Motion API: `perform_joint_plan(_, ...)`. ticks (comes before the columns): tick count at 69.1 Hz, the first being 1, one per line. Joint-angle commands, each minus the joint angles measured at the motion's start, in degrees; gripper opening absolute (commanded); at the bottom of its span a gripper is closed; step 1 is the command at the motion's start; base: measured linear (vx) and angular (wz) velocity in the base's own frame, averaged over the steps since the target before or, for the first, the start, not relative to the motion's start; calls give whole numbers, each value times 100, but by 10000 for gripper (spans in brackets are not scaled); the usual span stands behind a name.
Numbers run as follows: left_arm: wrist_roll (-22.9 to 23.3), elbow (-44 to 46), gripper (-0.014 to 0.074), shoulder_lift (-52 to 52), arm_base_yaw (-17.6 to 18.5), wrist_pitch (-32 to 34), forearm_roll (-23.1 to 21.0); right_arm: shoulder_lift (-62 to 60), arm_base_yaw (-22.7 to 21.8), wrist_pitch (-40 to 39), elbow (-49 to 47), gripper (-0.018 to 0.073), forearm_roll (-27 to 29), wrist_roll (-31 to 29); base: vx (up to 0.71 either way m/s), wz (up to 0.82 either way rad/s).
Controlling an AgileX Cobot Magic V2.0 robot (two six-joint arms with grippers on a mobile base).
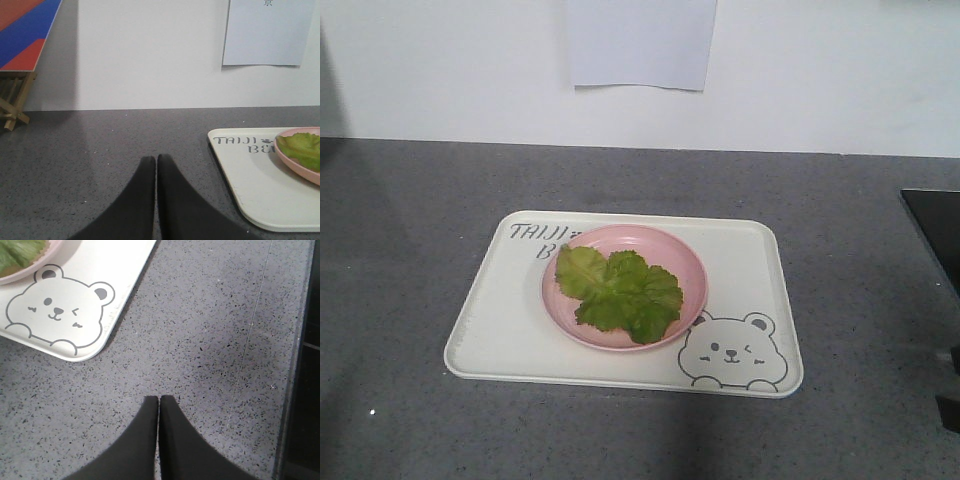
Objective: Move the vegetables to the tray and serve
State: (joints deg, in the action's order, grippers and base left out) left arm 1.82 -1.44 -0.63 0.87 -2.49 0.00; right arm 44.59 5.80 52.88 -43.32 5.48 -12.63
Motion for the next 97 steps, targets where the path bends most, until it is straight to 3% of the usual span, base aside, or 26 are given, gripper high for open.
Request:
perform_joint_plan(1, 60, -157, -7, -87, -6, 437, 0, -28, 3, -277, -146, -10, -18, -66, 0, 0)
perform_joint_plan(35, 60, -157, -7, -87, -6, 437, 0, -238, 3, -301, -146, -10, -36, -73, 0, 0)
perform_joint_plan(54, 60, -157, -7, -87, -6, 437, 0, -1448, 3, -1341, 0, -10, -48, -67, 0, 0)
perform_joint_plan(76, 60, -157, -7, -87, -6, 437, 0, -3089, -23, -4213, 2330, -8, -52, 107, 0, 0)
perform_joint_plan(85, 60, -157, -7, -87, -6, 437, 0, -3704, -23, -4704, 3131, -7, -280, 469, 0, 0)
perform_joint_plan(97, 60, -157, -7, -87, -6, 437, 0, -4246, -199, -4781, 3813, -6, -921, 1612, 0, 0)
